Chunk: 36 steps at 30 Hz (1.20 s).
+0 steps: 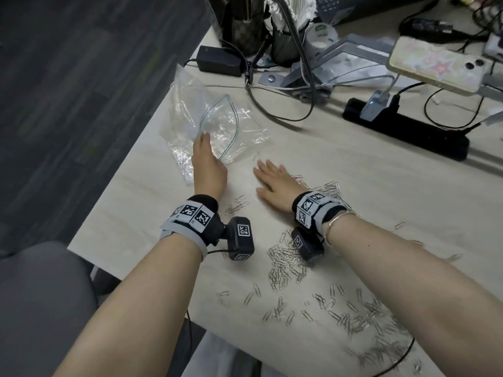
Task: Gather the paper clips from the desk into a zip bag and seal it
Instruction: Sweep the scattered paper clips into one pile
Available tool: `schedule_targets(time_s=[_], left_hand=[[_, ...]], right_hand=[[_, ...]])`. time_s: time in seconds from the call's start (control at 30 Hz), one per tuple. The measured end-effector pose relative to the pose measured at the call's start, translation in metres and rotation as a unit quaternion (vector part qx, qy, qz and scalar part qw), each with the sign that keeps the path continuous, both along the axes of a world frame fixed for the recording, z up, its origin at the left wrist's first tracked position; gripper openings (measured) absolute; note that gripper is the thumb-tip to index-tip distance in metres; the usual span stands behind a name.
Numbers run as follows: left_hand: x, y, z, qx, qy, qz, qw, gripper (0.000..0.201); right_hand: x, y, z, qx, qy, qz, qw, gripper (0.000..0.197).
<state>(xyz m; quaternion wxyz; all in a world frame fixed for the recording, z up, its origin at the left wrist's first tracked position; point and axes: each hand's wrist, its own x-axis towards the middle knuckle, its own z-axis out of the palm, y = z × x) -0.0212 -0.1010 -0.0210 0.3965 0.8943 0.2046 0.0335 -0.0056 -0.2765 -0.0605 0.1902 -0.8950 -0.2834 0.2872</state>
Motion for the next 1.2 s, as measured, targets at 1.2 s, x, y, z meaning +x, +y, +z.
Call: schedule_targets(time_s=[1.2], left_hand=[[-0.051, -0.011, 0.012, -0.041, -0.054, 0.016, 0.998, 0.078]], right_hand=[[-0.088, -0.021, 0.003, 0.01, 0.028, -0.059, 0.998, 0.06]])
